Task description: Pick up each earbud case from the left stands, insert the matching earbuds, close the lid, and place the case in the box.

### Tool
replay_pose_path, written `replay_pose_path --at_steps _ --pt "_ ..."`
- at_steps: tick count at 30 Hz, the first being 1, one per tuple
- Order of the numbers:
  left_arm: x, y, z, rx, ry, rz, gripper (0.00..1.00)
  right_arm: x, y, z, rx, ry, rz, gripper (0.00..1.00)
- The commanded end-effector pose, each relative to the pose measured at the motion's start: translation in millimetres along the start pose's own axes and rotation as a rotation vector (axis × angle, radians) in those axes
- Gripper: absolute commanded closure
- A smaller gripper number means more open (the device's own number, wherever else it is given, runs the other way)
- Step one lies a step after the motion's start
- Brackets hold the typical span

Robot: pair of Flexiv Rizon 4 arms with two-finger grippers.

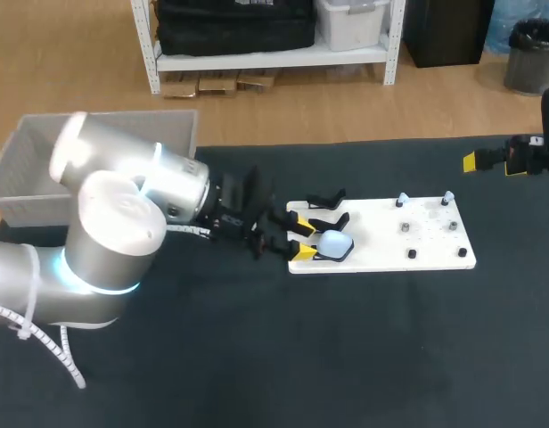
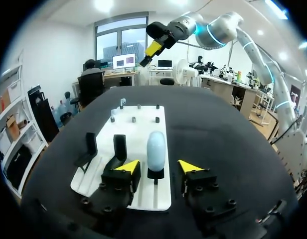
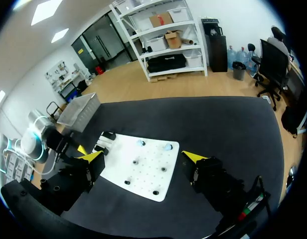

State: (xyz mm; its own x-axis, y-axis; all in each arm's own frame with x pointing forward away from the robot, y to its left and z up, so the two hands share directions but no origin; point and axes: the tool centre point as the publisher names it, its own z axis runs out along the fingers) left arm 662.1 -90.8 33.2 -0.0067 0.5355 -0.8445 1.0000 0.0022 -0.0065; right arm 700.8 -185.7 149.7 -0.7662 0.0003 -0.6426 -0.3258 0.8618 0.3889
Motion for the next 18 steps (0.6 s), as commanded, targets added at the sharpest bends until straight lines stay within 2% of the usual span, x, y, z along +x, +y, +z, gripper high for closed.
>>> replay_pose_path --at_steps 1,11,14,18 --pt "1.3 3.7 7.2 0.001 -0.005 0.003 0.54 0.0 -0.3 0.0 0.001 0.001 -0.001 0.0" --pt "0.4 4.3 15.0 0.002 -0.01 0.0 0.55 0.0 -0.3 0.0 0.001 0.001 -0.001 0.0" --pt "0.1 5.0 17.2 -0.001 -0.011 0.0 0.6 0.0 -0.3 0.0 0.001 0.001 -0.001 0.0" --pt "0.7 5.7 19.7 -0.007 -0.014 -0.004 0.62 0.0 -0.3 0.0 0.001 0.001 -0.001 0.0"
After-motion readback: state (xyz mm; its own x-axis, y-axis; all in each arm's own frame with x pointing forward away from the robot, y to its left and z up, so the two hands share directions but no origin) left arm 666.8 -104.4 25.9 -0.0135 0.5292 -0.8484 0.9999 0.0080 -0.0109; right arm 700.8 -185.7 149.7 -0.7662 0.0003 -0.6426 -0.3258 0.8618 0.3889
